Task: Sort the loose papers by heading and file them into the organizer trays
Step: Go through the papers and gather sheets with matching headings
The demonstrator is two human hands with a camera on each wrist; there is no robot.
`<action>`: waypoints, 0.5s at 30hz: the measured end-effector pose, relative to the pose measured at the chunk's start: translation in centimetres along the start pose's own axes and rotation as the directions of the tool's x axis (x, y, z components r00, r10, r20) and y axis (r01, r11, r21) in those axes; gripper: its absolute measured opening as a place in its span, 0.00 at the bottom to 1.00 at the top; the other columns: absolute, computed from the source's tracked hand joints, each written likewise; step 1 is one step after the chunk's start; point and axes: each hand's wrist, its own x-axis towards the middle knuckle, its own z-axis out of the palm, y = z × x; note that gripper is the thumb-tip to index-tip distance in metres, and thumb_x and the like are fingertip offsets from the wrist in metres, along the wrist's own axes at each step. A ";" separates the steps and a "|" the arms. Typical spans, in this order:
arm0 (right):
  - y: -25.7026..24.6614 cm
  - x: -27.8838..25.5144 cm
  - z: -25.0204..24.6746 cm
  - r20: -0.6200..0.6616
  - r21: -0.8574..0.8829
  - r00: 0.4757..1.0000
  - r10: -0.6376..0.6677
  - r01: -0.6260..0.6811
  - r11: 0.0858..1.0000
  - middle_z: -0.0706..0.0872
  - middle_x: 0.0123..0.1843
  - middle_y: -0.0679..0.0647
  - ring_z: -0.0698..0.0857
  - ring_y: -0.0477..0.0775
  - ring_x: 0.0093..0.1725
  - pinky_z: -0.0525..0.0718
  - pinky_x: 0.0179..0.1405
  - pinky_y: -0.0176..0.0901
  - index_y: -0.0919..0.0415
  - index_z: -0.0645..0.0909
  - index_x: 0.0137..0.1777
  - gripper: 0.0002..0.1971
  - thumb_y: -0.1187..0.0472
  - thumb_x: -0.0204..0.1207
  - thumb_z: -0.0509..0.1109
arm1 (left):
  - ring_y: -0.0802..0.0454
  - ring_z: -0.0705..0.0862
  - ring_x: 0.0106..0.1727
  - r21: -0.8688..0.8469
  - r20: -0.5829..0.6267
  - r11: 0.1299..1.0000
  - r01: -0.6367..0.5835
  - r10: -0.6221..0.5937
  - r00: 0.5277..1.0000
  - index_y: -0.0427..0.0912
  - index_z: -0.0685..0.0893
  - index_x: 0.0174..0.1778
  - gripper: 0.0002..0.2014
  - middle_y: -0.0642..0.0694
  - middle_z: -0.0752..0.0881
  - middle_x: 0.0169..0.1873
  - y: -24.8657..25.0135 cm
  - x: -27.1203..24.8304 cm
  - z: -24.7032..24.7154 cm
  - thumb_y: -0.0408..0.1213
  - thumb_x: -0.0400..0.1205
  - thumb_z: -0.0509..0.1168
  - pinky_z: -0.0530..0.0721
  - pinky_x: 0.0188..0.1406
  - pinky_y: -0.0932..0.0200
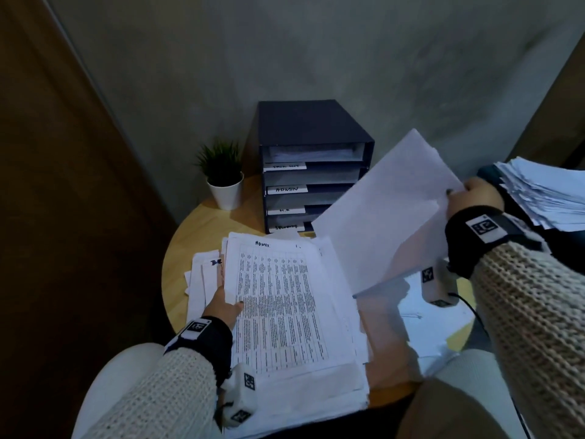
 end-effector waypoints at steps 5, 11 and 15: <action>-2.6 -1.0 -1.8 -0.107 0.086 0.989 -0.106 0.115 0.990 0.82 0.55 0.75 0.81 0.72 0.54 0.69 0.44 0.46 0.70 0.77 0.55 0.11 0.63 0.81 0.60 | 0.40 0.68 0.77 0.011 -0.004 1.000 0.016 -0.016 1.000 0.40 0.53 0.83 0.32 0.40 0.65 0.79 0.5 -0.5 -0.1 0.36 0.85 0.60 0.69 0.73 0.53; -2.5 -2.2 -3.0 -0.184 0.197 0.983 -0.029 0.065 0.978 0.81 0.56 0.74 0.81 0.71 0.54 0.76 0.50 0.52 0.72 0.77 0.57 0.14 0.61 0.81 0.62 | 0.40 0.76 0.70 -0.012 -0.037 1.000 -0.013 0.013 0.999 0.38 0.64 0.78 0.25 0.39 0.76 0.71 0.1 -0.9 -0.3 0.31 0.84 0.60 0.73 0.66 0.56; -3.3 -2.9 -3.4 -0.250 0.313 0.959 -0.135 0.213 0.926 0.77 0.44 0.62 0.75 0.55 0.43 0.64 0.37 0.38 0.70 0.78 0.55 0.13 0.59 0.80 0.64 | 0.40 0.78 0.67 -0.045 -0.044 0.999 0.011 -0.013 0.999 0.38 0.66 0.77 0.24 0.38 0.78 0.69 0.1 -0.8 -0.3 0.30 0.84 0.61 0.75 0.63 0.57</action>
